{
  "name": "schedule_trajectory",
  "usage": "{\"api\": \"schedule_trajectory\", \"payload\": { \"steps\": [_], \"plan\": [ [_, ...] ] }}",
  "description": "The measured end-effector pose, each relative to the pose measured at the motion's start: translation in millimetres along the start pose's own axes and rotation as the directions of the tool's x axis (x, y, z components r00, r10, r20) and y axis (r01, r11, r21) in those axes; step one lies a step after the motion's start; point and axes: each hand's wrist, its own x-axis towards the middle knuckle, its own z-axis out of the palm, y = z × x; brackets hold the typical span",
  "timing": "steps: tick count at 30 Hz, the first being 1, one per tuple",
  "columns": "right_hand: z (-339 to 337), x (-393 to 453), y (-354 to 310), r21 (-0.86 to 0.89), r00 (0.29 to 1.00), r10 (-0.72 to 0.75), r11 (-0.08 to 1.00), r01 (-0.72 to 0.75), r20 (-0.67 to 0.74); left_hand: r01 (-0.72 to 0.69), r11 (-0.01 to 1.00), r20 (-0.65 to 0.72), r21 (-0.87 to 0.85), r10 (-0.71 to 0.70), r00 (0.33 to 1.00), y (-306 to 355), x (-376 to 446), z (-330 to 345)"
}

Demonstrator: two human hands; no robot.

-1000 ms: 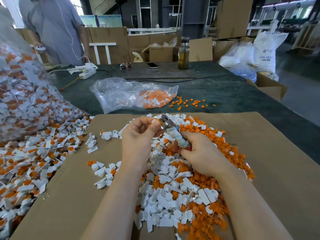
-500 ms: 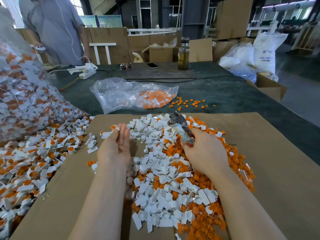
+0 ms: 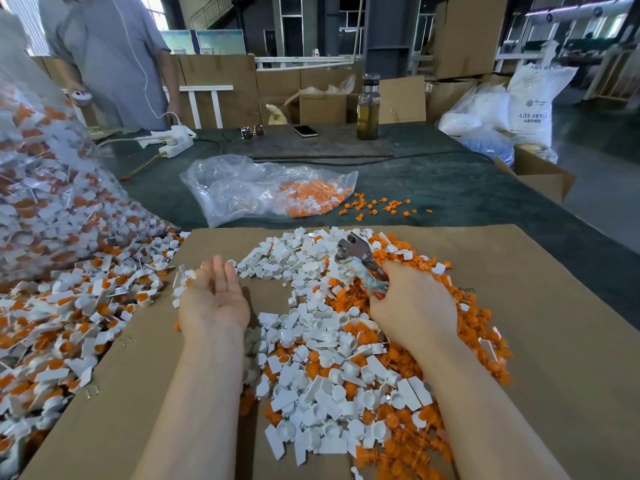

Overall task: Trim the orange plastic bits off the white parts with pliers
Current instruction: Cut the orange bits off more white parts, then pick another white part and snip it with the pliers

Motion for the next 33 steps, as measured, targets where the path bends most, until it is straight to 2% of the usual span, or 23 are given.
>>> {"api": "schedule_trajectory", "payload": {
  "steps": [2, 3, 4, 5, 6, 7, 8, 10, 11, 12, 13, 15, 19, 27, 33],
  "plan": [
    [-0.2, 0.3, -0.5, -0.007, 1.000, 0.000, 1.000, 0.000, 0.001, -0.022, 0.998, 0.003, 0.063, 0.022, 1.000, 0.2, -1.6, 1.7],
    [0.3, 0.2, -0.7, -0.012, 1.000, 0.000, 1.000, 0.000, 0.000, -0.035, 0.987, -0.004, 0.156, 0.036, 0.999, 0.3, -2.2, 3.2],
    [0.8, -0.1, -0.7, -0.018, 1.000, -0.003, 1.000, 0.003, -0.001, -0.056, 0.949, -0.007, 0.311, 0.061, 0.998, -0.1, -2.3, 4.1],
    [1.5, -0.2, -0.6, -0.028, 1.000, -0.007, 1.000, 0.007, 0.002, -0.094, 0.855, 0.012, 0.510, 0.102, 0.995, -1.6, -2.1, 4.6],
    [1.8, -0.6, -0.8, -0.040, 1.000, -0.014, 0.999, 0.014, 0.010, -0.159, 0.690, 0.071, 0.707, 0.154, 0.986, -4.2, -1.6, 4.1],
    [2.2, -0.5, -1.2, -0.053, 1.000, -0.022, 0.998, 0.023, 0.022, -0.248, 0.467, 0.173, 0.849, 0.198, 0.965, -7.2, -1.7, 2.8],
    [2.7, -0.5, -1.4, -0.064, 0.999, -0.033, 0.997, 0.035, 0.036, -0.352, 0.214, 0.307, 0.911, 0.216, 0.927, -9.8, -1.9, 0.8],
    [3.5, 0.1, -1.2, -0.073, 0.998, -0.042, 0.996, 0.046, 0.053, -0.488, -0.289, 0.537, 0.823, 0.117, 0.836, -15.9, 5.8, -6.5],
    [3.7, 0.3, -0.9, -0.069, 0.997, -0.041, 0.997, 0.045, 0.060, -0.497, -0.483, 0.583, 0.721, 0.035, 0.811, -18.9, 12.2, -10.0],
    [4.1, 0.2, -0.4, -0.063, 0.997, -0.041, 0.997, 0.045, 0.068, -0.481, -0.620, 0.596, 0.620, -0.027, 0.803, -21.8, 16.2, -12.6],
    [4.6, 0.2, 0.2, -0.058, 0.996, -0.042, 0.997, 0.047, 0.080, -0.461, -0.702, 0.596, 0.543, -0.064, 0.800, -23.7, 18.2, -14.5],
    [5.0, 0.5, 0.9, -0.048, 0.994, -0.044, 0.998, 0.049, 0.100, -0.458, -0.744, 0.613, 0.486, -0.083, 0.785, -24.8, 18.5, -16.0],
    [4.5, 1.5, 1.4, -0.043, 0.994, -0.036, 0.998, 0.041, 0.107, -0.500, -0.687, 0.658, 0.527, -0.042, 0.752, -25.0, 14.6, -15.8],
    [1.5, -0.9, -3.4, -0.058, 0.996, -0.028, 0.998, 0.033, 0.079, -0.538, -0.711, 0.684, 0.453, -0.111, 0.721, -28.8, 4.4, -13.7],
    [-0.6, -1.8, -4.1, -0.041, 0.995, -0.030, 0.999, 0.034, 0.094, -0.529, -0.693, 0.647, 0.490, -0.118, 0.753, -30.6, 0.9, -13.3]
  ]
}}
